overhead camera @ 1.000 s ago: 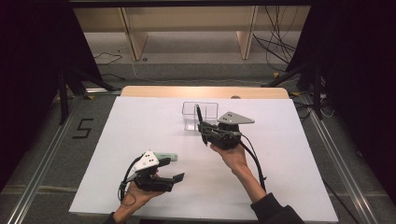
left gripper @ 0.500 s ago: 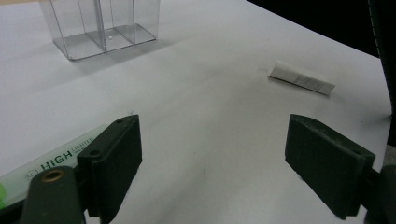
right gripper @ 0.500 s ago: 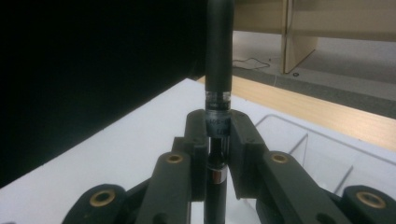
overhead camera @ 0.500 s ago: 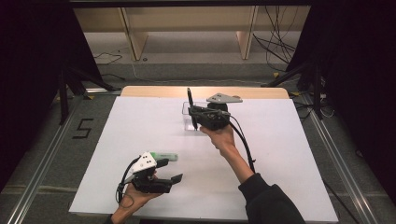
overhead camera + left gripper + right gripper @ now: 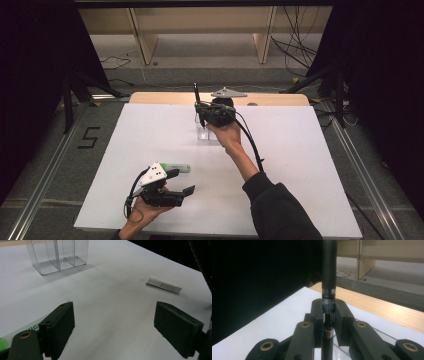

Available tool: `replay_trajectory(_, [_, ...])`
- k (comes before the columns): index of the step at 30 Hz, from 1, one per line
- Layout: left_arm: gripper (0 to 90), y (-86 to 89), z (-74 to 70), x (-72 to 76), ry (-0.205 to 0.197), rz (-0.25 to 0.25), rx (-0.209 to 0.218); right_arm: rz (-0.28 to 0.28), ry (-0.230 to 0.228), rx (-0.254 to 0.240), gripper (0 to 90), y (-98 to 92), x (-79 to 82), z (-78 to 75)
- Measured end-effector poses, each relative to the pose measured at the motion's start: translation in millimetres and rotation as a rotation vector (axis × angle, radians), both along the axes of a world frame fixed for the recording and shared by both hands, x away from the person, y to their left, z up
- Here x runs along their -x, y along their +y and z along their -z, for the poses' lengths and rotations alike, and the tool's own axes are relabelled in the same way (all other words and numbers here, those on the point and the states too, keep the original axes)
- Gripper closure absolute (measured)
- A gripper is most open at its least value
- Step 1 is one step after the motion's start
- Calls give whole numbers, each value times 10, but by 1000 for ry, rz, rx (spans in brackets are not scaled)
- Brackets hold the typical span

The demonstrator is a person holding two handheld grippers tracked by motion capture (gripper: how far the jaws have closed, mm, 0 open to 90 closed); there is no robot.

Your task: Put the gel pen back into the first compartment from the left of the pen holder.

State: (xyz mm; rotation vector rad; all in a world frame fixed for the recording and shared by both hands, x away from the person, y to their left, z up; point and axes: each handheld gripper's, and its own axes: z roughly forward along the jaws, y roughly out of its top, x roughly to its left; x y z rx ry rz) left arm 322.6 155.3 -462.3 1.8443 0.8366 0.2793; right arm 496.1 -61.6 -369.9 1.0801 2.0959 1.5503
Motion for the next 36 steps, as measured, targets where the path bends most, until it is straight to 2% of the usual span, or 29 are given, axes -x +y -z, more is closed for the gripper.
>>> replay_trajectory(4, [168,6,-5,-6,8,-4,23,21,0,12,795,37,-98,-14])
replay_trajectory(17, [167,32,-5,-12,9,-9,22,115,12,51,795,110,-438,9])
replay_trajectory(27, [167,38,-8,-12,5,-17,25,143,40,76,795,152,-528,123])
replay_trajectory(36, [167,36,-9,-11,3,-17,20,160,49,75,795,169,-553,167])
